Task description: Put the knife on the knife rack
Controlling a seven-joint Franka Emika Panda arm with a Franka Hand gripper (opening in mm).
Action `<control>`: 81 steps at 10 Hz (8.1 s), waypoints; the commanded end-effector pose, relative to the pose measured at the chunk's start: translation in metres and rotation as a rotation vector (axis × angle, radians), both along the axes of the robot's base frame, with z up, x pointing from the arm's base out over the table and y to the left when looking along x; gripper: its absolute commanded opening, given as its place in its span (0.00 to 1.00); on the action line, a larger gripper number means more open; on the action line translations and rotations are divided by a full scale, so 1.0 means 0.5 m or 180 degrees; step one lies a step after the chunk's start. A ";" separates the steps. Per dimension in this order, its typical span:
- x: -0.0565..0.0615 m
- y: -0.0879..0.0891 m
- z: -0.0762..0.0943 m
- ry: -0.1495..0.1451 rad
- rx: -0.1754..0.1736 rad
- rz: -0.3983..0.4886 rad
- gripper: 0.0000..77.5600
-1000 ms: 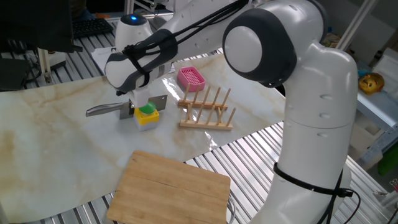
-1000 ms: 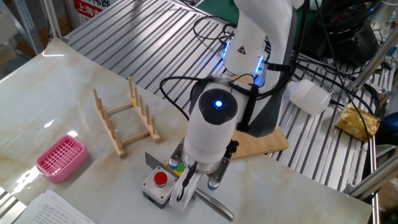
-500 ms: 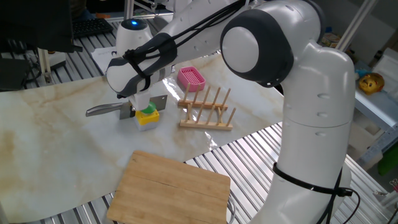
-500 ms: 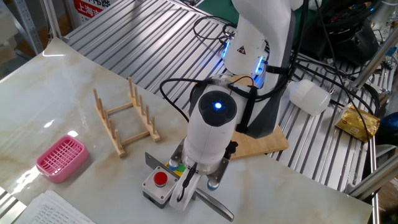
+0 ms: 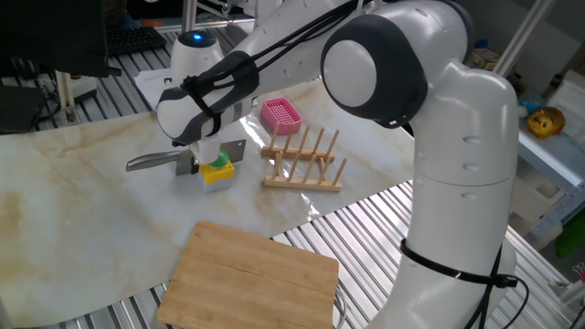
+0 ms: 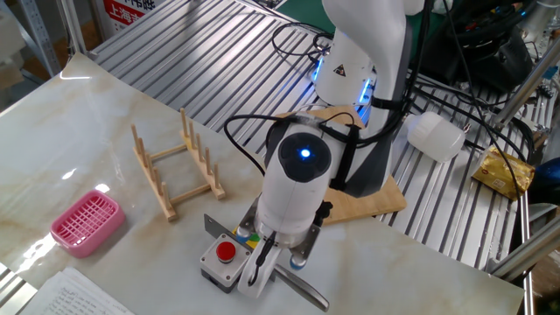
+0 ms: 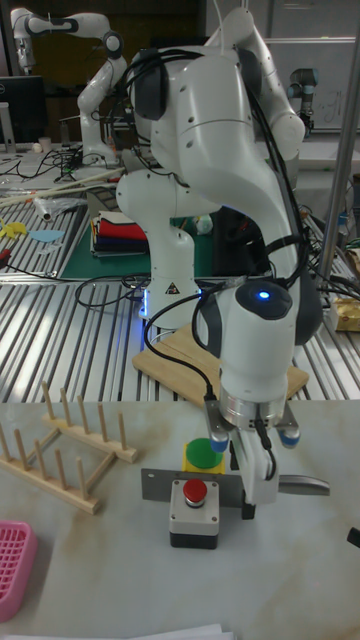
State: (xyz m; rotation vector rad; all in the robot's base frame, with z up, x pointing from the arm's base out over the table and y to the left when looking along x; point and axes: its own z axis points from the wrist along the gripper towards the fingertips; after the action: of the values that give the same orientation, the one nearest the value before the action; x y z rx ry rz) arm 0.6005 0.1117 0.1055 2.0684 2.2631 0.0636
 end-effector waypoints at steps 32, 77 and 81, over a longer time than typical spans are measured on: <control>-0.037 0.029 0.048 0.0032 -0.0160 0.0025 0.03; -0.107 -0.180 0.352 0.0034 -0.0283 0.2729 0.03; -0.107 -0.179 0.351 0.0060 -0.0304 0.2732 0.03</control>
State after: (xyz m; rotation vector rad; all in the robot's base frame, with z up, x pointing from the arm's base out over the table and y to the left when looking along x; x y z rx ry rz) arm 0.5453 0.0220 0.2782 0.9151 2.9117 -0.0140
